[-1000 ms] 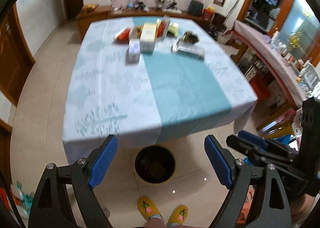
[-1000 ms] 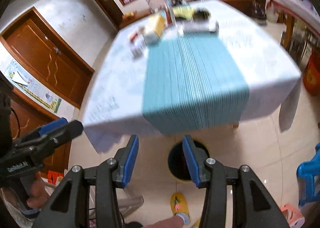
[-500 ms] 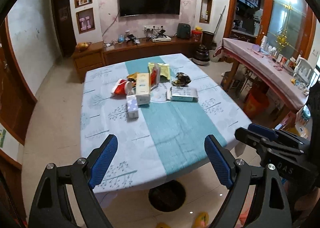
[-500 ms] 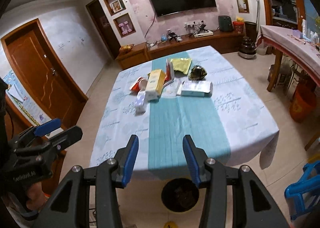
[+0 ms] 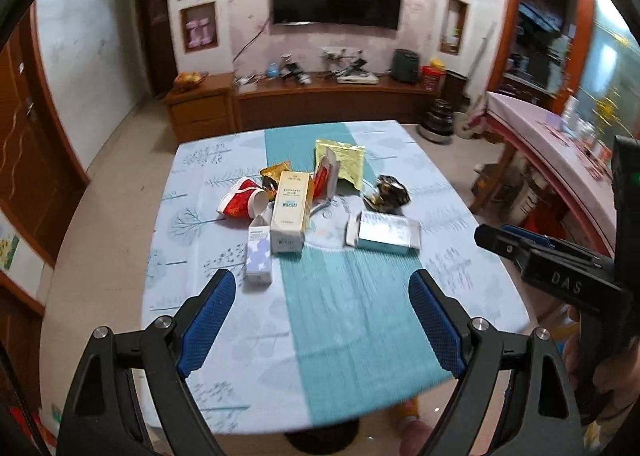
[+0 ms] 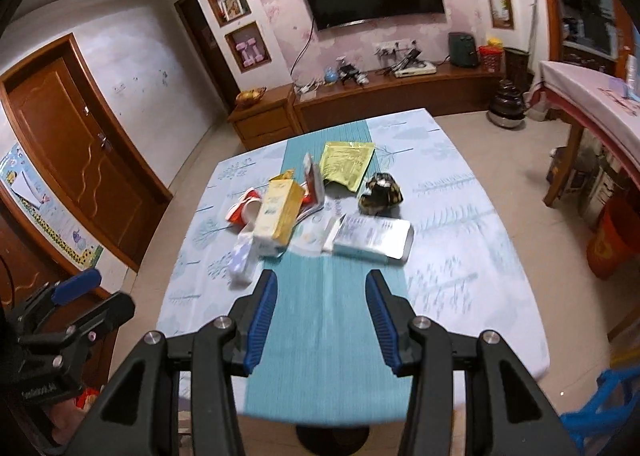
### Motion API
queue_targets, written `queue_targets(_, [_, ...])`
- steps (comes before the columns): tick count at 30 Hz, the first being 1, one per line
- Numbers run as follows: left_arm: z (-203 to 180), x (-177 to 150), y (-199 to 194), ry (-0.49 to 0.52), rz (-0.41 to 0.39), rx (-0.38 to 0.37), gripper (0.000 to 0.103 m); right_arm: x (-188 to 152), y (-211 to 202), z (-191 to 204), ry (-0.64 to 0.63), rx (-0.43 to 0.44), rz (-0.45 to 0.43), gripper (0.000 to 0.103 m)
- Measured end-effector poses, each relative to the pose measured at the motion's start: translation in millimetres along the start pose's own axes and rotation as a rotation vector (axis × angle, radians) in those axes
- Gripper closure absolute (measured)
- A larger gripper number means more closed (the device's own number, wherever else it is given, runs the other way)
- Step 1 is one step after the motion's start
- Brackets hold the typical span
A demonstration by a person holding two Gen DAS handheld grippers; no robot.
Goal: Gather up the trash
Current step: 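Grasp the crumpled black-and-yellow foil wrapper with the right tool while the left grasps the silver box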
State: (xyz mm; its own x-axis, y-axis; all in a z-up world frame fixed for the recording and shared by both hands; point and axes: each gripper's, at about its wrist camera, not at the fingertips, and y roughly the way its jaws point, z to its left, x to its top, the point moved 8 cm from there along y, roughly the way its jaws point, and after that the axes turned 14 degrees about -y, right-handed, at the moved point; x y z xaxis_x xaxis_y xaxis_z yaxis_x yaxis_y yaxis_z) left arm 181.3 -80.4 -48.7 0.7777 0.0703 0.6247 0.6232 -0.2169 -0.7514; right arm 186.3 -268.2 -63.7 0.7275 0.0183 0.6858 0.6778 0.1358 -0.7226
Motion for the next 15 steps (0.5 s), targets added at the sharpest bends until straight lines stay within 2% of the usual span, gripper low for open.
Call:
queue_targets(4, [-22.9,15.6,50.7,-0.137,0.062,0.053,0.016,28.6,54.3,-43.6,-0.036,0.074,0.079,0.057])
queue_targets(8, [-43.0,21.5,95.6,-0.275,0.120,0.075,0.016,47.9,121.0,-84.2,-0.063,0.164,0.215,0.057])
queue_targets(11, [-50.3,22.8,129.2,-0.365,0.135,0.129,0.016,58.3,162.3,-98.8,-0.116,0.200,0.271,0.057])
queue_targets(15, [-53.1,17.8,173.3,-0.468,0.199,0.198,0.016,63.4,220.7,-110.6,-0.148,0.247,0.343,0.057])
